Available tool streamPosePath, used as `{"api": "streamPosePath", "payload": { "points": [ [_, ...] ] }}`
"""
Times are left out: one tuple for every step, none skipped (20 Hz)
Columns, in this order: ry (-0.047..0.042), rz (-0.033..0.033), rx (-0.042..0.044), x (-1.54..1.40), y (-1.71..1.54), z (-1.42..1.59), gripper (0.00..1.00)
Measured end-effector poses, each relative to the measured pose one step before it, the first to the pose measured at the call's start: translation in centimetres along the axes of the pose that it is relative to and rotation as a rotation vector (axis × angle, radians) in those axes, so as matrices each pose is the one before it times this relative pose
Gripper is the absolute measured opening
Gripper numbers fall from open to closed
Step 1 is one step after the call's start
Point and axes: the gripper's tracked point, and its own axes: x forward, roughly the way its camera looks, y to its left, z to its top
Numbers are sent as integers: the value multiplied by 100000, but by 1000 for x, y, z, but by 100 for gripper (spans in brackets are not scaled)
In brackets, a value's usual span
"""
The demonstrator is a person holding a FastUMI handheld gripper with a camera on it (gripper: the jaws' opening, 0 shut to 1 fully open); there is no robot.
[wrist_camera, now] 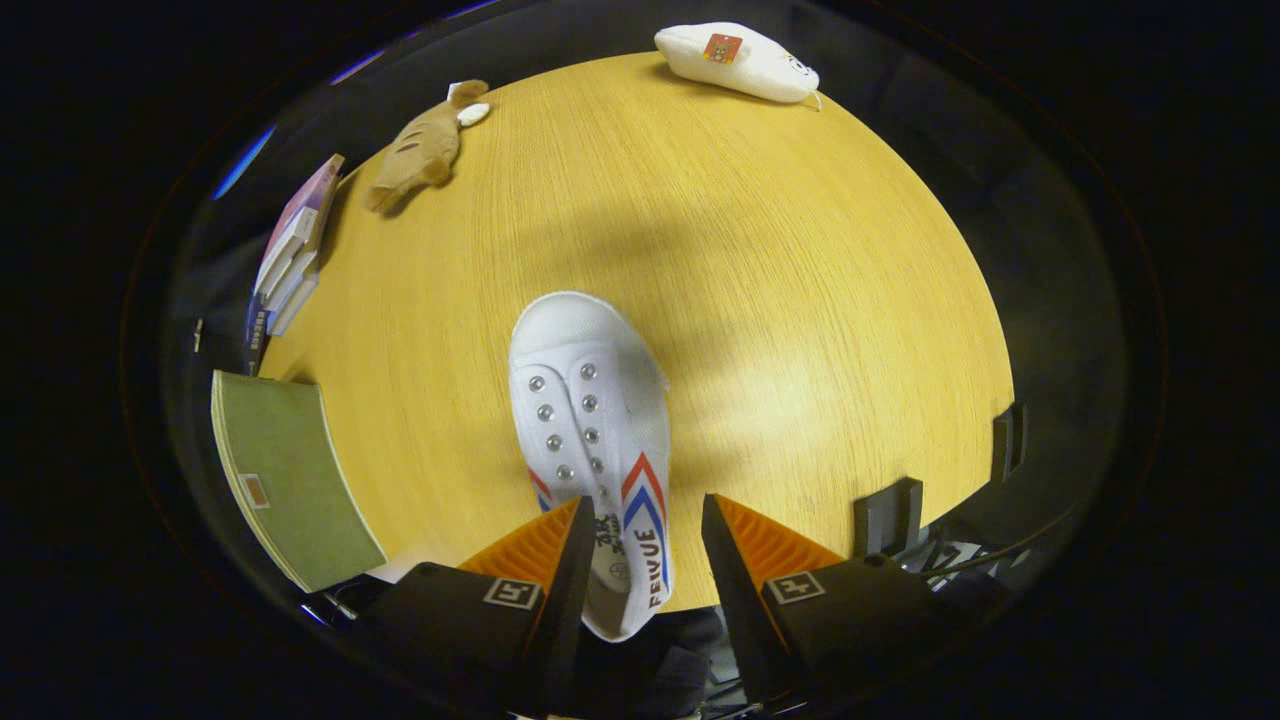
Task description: Open the storage box then place both shoes into the box .Put the left shoe in first, then the right shoe, with the right side of both shoes facing outward in a uniform manner.
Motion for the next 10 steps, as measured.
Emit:
{"api": "streamPosePath", "payload": {
  "points": [
    [389, 547, 38, 424, 341, 85, 64],
    [363, 314, 456, 495, 191, 110, 58],
    [130, -303, -90, 334, 138, 120, 56],
    [594, -453, -764, 335, 127, 5, 56],
    [552, -408, -1197, 417, 132, 0, 55],
    [389, -495, -821, -11, 166, 70, 55],
    [1391, -1078, -1773, 531, -78, -61, 46],
    [506, -545, -2700, -78, -205, -39, 45],
    [393, -1103, -2940, -230, -200, 15, 44],
    [-553, -501, -218, -66, -131, 173, 29]
  ]
}}
